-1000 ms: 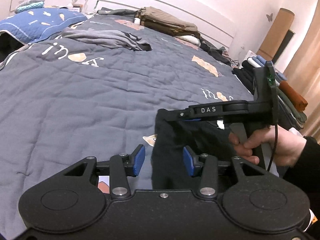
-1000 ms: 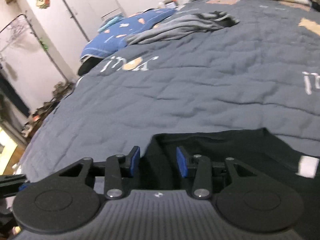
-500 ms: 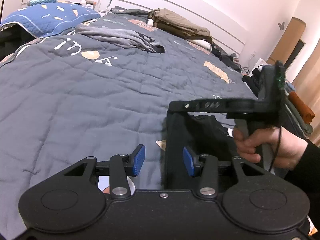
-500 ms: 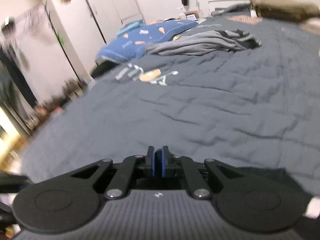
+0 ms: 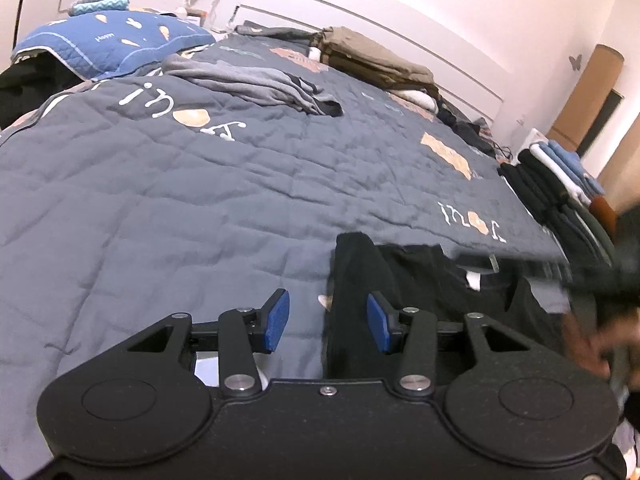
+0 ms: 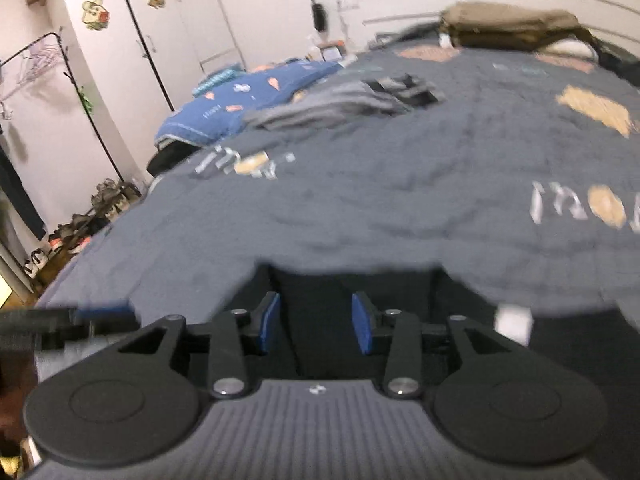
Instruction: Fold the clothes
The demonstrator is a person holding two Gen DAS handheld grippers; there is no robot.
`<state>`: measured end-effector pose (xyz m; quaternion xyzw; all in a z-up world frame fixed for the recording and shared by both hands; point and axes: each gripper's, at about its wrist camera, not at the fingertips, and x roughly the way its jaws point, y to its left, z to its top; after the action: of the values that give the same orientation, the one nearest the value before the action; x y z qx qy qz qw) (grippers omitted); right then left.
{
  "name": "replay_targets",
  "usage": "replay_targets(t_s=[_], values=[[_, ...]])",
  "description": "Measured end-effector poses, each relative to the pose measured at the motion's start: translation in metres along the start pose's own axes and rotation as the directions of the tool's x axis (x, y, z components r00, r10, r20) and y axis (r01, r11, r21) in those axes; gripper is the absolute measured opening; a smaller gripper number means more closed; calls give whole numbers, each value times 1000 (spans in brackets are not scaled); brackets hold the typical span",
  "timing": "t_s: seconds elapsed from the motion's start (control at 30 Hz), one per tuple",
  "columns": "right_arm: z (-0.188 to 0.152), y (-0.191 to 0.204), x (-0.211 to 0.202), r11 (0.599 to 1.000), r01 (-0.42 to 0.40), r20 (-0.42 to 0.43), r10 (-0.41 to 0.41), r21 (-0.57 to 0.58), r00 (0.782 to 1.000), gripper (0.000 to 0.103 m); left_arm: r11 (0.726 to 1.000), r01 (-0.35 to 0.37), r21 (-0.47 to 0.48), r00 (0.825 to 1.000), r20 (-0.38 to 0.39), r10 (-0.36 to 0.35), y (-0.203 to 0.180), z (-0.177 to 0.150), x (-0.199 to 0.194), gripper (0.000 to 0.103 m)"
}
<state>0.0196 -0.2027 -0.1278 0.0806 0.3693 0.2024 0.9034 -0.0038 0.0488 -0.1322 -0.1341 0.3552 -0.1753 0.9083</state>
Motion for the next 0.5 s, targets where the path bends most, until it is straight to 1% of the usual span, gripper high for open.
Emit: replay_targets(t_s=[0.07,0.17,0.3,0.43,0.5], values=[[-17,-7,-3,999,16,-22,-16,29,1000,39,1000,7,-2,1000,-2,-7,-6,2,7,43],[-39,-17,-8,996,13,-40,-10,91,999,39,999,30,16,1000,7,-30,-23,5,20,43],[-59,-25,-22,986,16,-28,-11,166,1000,39,998,48,35,999,13,-49,-38,11,39,43],[-69,-33,-28,975,30,-44,-21,218,999,39,999,35,-9,999,8,-35,-40,19,61,43],[-71,-38,-30,968,23,-38,-14,249,999,39,1000,24,-10,1000,-2,-24,-40,19,68,43]])
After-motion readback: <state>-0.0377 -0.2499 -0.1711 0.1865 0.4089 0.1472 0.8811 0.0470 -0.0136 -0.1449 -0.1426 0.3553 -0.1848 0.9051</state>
